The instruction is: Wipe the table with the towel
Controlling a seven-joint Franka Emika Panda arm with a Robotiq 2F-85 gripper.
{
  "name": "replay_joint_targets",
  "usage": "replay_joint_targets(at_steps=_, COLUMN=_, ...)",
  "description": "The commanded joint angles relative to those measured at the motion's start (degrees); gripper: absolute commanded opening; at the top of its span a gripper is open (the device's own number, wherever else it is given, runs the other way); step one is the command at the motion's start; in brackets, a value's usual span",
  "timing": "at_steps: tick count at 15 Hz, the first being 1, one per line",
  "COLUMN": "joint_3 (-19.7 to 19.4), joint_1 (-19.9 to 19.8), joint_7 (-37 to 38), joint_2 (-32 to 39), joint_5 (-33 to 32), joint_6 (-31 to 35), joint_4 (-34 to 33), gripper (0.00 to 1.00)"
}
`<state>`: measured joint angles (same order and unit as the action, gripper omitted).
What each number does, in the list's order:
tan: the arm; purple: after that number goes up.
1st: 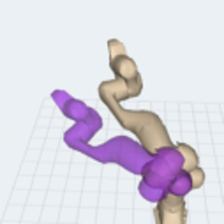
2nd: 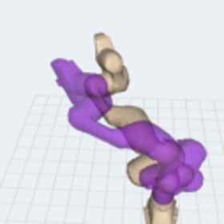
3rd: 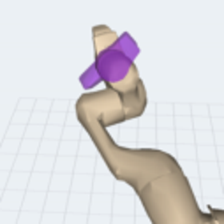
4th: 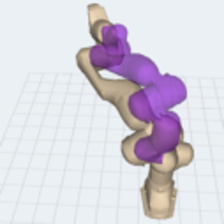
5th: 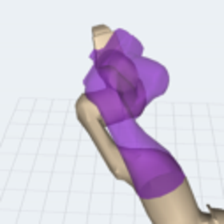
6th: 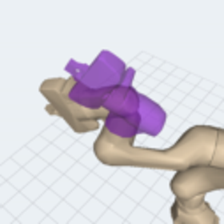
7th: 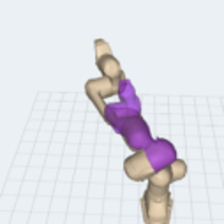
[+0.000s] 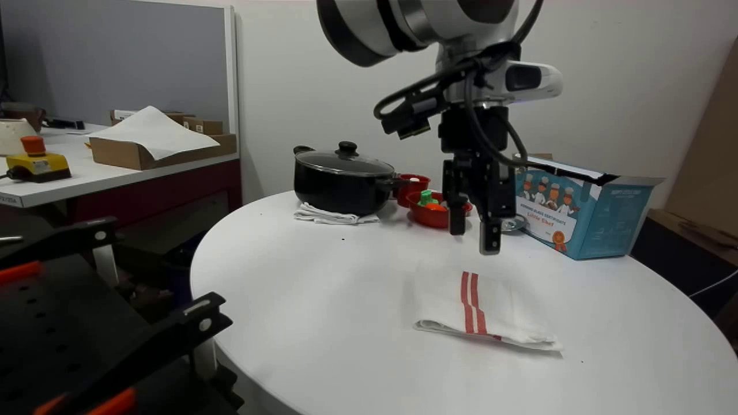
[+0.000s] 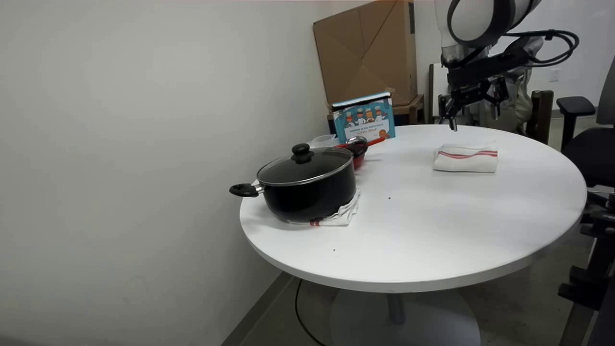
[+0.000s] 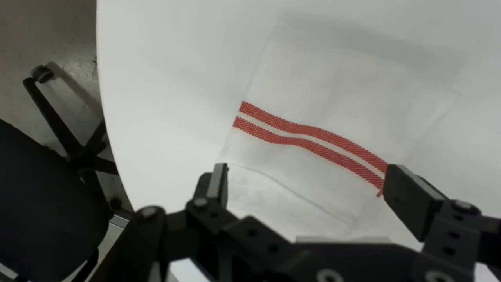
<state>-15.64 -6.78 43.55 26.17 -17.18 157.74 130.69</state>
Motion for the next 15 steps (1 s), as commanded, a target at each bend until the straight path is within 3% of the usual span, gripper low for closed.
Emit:
replay_joint_targets(at_steps=1, joint_3=-2.6, joint_1=0.1, joint_7=-0.6, joint_2=8.1, joint_5=7.5, joint_6=1.3, joint_4=-6.6, gripper=1.0)
replay_joint_targets(at_steps=8, joint_3=-1.1, joint_1=-1.3, joint_7=-2.5, joint_2=18.6, joint_5=18.6, joint_6=-0.2, joint_4=-14.7, gripper=1.0)
replay_joint_targets(at_steps=9, joint_3=-0.7, joint_1=-1.4, joint_7=-2.9, joint_2=19.8, joint_5=19.6, joint_6=-0.3, joint_4=-15.6, gripper=0.93)
replay_joint_targets(at_steps=10, joint_3=-0.4, joint_1=-1.5, joint_7=-3.3, joint_2=21.0, joint_5=20.5, joint_6=-0.4, joint_4=-16.3, gripper=0.79)
replay_joint_targets(at_steps=11, joint_3=-0.1, joint_1=-1.5, joint_7=-3.6, joint_2=21.9, joint_5=21.3, joint_6=-0.6, joint_4=-17.1, gripper=0.76)
replay_joint_targets(at_steps=14, joint_3=0.1, joint_1=-1.1, joint_7=-4.4, joint_2=23.4, joint_5=22.8, joint_6=-1.0, joint_4=-18.7, gripper=0.82)
replay_joint_targets(at_steps=15, joint_3=0.0, joint_1=-1.0, joint_7=-4.8, joint_2=23.2, joint_5=23.0, joint_6=-1.1, joint_4=-18.8, gripper=0.91)
